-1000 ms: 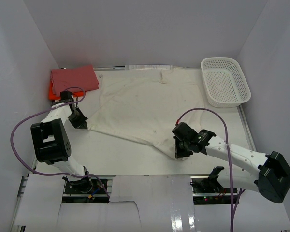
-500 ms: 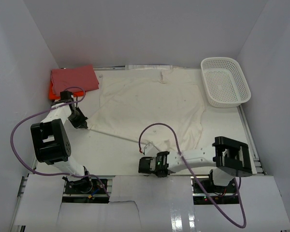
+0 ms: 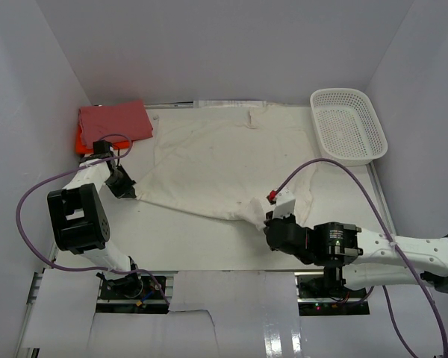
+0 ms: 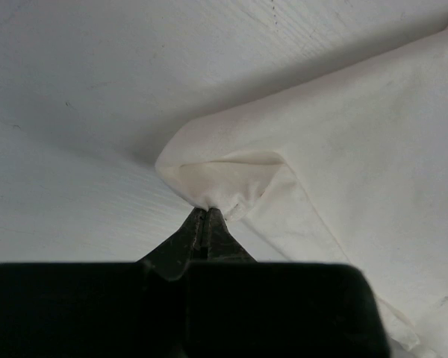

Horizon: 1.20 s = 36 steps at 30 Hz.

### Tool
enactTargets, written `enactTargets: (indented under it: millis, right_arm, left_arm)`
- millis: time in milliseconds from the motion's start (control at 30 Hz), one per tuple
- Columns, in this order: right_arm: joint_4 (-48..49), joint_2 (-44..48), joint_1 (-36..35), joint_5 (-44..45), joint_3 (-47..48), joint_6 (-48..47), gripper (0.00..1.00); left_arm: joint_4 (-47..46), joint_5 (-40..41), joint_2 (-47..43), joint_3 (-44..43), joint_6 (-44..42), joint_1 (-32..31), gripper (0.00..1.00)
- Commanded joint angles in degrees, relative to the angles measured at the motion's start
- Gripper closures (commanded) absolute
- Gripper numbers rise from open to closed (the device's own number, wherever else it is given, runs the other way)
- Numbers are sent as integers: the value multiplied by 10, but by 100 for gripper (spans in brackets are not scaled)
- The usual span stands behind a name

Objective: Fold and stack the t-shirts
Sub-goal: Flatten out the tshirt

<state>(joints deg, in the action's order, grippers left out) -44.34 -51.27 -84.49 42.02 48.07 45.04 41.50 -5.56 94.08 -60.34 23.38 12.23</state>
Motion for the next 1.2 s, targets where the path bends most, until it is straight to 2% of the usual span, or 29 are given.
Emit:
enactTargets:
  millis: [0, 100, 200, 300, 333, 367, 433, 500, 533, 600, 700, 733, 767, 900, 1067, 1167]
  right_arm:
    - [22, -17, 44, -26, 12, -22, 92]
    - [53, -56, 81, -111, 12, -44, 92]
    - [87, -110, 68, -150, 28, -123, 92]
    - [5, -173, -14, -41, 67, -125, 92]
    - [-80, -184, -36, 23, 82, -79, 92]
    - [-117, -192, -63, 47, 84, -55, 92]
    - [-194, -182, -68, 102, 88, 14, 92]
    - [-151, -117, -67, 125, 98, -10, 92]
    - [-32, -81, -67, 133, 95, -89, 92]
    - [153, 74, -56, 114, 16, -183, 92]
    - [176, 128, -16, 96, 15, -166, 92]
    - [172, 129, 0, 51, 25, -169, 92]
    - [147, 117, 29, 35, 38, -148, 92]
    - [90, 56, 59, 4, 119, -84, 92]
    - [91, 56, 109, -18, 140, -93, 92]
    - [92, 58, 160, -87, 149, -113, 92]
  left_arm:
    - [-12, -10, -29, 7, -3, 2, 100]
    - [-12, -9, -29, 7, -3, 2, 100]
    - [-12, -9, -29, 7, -3, 2, 100]
    - [-12, -8, -32, 10, -3, 2, 100]
    - [-11, -7, -32, 10, -3, 2, 100]
    - [-12, -5, -31, 10, -3, 2, 100]
    - [-12, -8, -29, 7, -4, 2, 100]
    - [-12, -10, -28, 7, -4, 2, 100]
    - [-12, -15, -27, 7, -4, 2, 100]
    - [-12, -15, -29, 6, -4, 2, 100]
    - [-13, -16, -30, 7, -4, 2, 100]
    - [-13, -16, -30, 7, -3, 2, 100]
    - [-13, -19, -29, 7, -3, 2, 100]
    - [-14, -23, -25, 6, -4, 2, 100]
    - [-14, -19, -33, 11, -4, 2, 100]
    - [-15, -19, -32, 9, -4, 2, 100]
